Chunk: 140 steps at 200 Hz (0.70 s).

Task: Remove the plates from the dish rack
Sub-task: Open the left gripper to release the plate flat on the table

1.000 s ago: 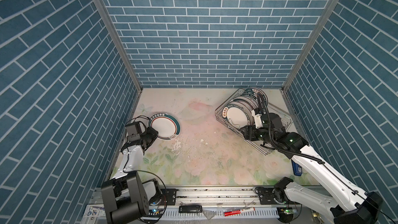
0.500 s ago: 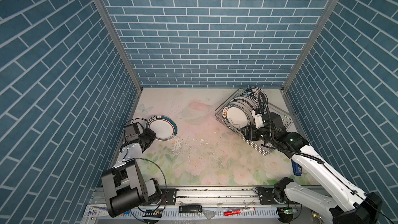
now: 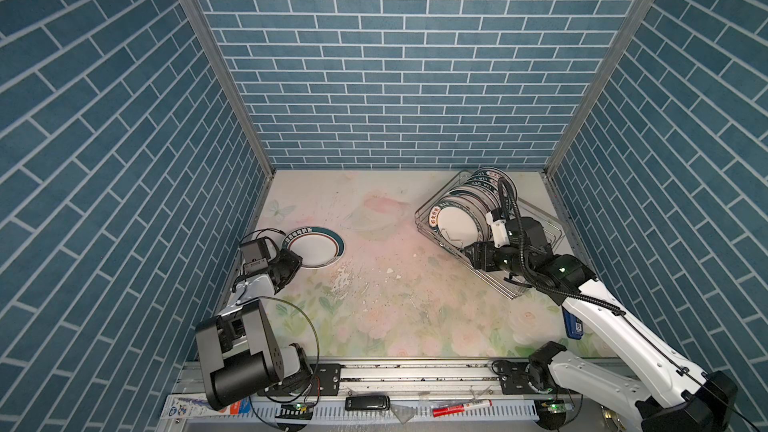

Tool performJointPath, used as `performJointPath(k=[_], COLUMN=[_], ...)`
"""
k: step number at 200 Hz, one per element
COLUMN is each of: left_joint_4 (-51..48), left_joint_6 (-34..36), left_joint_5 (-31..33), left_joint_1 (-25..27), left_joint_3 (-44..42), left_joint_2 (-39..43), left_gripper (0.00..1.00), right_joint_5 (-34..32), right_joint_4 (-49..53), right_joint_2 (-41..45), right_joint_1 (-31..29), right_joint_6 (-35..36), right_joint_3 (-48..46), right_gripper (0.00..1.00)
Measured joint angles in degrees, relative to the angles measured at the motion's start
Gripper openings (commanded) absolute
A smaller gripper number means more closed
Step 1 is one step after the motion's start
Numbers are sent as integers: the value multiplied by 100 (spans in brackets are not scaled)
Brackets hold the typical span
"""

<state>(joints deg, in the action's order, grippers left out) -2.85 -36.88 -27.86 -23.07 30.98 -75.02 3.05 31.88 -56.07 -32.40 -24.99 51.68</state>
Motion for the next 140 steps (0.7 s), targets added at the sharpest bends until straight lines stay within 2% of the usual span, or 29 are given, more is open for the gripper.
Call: performJointPath(k=[30, 80, 140], left_joint_4=[0, -37, -219], left_joint_6=[48, 101, 181], left_joint_5=[24, 50, 166], left_joint_1=[-37, -68, -83], left_joint_3=[0, 2, 31], left_joint_2=[-122, -310, -407], left_gripper=[30, 49, 59], right_joint_5=[9, 22, 24], right_joint_4=[0, 0, 7], right_joint_2=[0, 0, -26], right_joint_1=[7, 17, 24], right_joint_6=[2, 98, 149], right_joint_3=[0, 0, 0], right_gripper=[76, 76, 76])
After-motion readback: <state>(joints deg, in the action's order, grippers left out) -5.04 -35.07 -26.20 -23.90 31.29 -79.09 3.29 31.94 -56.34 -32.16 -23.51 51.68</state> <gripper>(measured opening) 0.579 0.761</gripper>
